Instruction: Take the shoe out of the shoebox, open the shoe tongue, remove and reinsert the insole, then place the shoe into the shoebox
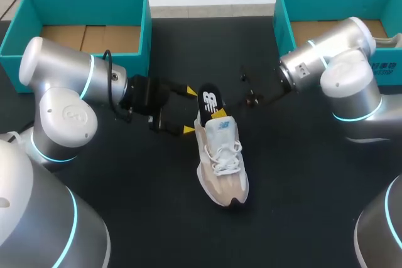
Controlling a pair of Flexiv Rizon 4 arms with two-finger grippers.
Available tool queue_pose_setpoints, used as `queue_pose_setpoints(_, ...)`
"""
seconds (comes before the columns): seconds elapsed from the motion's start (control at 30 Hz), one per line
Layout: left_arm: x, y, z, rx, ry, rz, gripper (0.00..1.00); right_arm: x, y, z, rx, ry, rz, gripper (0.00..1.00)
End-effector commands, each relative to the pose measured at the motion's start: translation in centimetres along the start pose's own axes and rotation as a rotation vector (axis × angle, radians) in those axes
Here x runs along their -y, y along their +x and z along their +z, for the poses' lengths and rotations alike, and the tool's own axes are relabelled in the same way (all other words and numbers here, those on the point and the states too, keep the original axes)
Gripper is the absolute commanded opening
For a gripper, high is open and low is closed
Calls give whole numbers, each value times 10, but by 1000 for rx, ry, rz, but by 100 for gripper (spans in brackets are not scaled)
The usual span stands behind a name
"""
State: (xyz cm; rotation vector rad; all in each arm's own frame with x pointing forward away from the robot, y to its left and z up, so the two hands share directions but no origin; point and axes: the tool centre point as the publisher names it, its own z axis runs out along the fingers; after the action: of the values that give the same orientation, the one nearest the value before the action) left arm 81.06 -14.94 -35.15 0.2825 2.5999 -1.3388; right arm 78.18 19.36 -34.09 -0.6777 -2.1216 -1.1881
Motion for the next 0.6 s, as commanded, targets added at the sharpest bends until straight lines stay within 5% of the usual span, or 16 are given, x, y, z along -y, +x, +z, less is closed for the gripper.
queue_pose_setpoints(0.03,0,0,1,-1,-3,0,100,7,0,6,-4,23,29,0)
queue_pose_setpoints(0.37,0,0,1,-1,-3,0,100,23,8,17,-10,33,90,0)
queue_pose_setpoints(0.5,0,0,1,-1,-3,0,100,12,6,11,10,35,61,41)
queue_pose_setpoints(0.6,0,0,1,-1,-3,0,100,4,5,4,19,25,31,42)
